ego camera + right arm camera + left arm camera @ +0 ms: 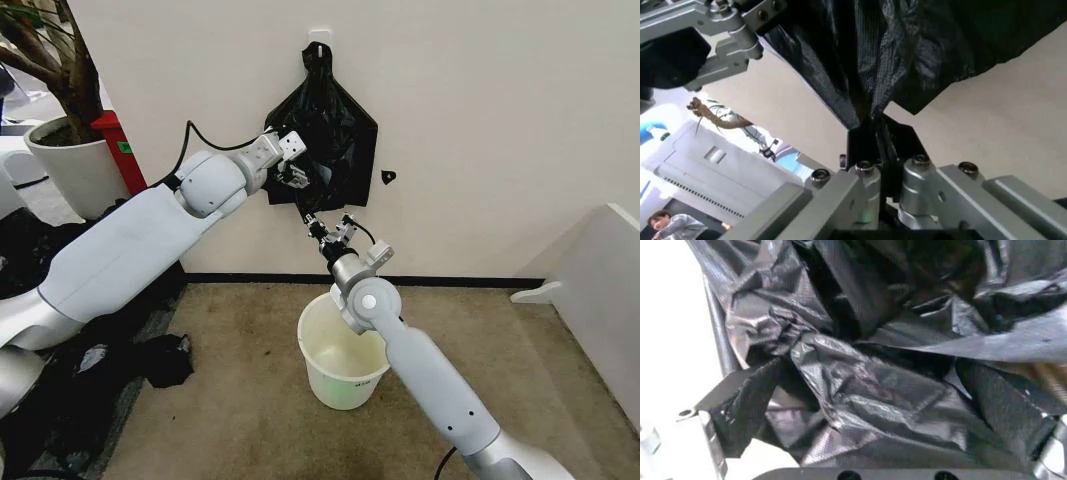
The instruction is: Place the garbage bag over the trash bin.
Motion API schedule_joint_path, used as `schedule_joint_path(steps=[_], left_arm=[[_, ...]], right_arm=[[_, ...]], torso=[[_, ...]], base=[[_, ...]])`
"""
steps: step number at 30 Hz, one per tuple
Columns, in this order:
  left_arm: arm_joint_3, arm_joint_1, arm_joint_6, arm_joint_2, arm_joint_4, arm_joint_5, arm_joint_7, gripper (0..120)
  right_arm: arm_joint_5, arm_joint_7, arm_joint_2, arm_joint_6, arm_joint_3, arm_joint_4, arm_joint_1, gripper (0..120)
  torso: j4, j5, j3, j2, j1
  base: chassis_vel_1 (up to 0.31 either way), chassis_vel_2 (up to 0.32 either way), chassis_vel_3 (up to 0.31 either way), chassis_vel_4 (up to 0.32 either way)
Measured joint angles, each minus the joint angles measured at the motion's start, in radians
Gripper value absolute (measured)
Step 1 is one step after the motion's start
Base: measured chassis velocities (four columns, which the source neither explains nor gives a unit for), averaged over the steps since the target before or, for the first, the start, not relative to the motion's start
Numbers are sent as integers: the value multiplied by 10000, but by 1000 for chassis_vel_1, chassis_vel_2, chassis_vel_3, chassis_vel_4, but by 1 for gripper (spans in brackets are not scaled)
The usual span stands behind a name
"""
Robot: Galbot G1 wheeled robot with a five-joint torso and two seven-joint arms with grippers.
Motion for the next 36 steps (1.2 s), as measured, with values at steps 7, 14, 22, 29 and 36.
schedule_joint_path(steps=[7,14,22,29,36], left_arm=[[-217,41,562,271,-140,336,-48,100],[-653,389,969,898,-586,156,-288,100],[-1401,832,989,1207,-790,-941,-1269,100],[-1581,916,447,1061,-1537,-3184,-3197,100],[-1023,640,1247,648,-2352,-4070,-3496,100]], right_arm=[[-13,-5,-14,0,150,-32,14,0],[-1,-5,-79,-29,533,-152,98,0],[19,-20,-228,-61,661,-130,62,0],[-167,-45,-243,-91,593,-62,26,0],[-318,-70,-198,-98,501,-69,97,0]], torso=[[3,1,-1,0,0],[2,-2,-1,0,0],[2,-1,0,0,0],[0,0,-1,0,0],[-2,3,-2,1,-1]], base=[[0,0,0,0],[0,0,0,0],[0,0,0,0],[0,0,0,0],[0,0,0,0]])
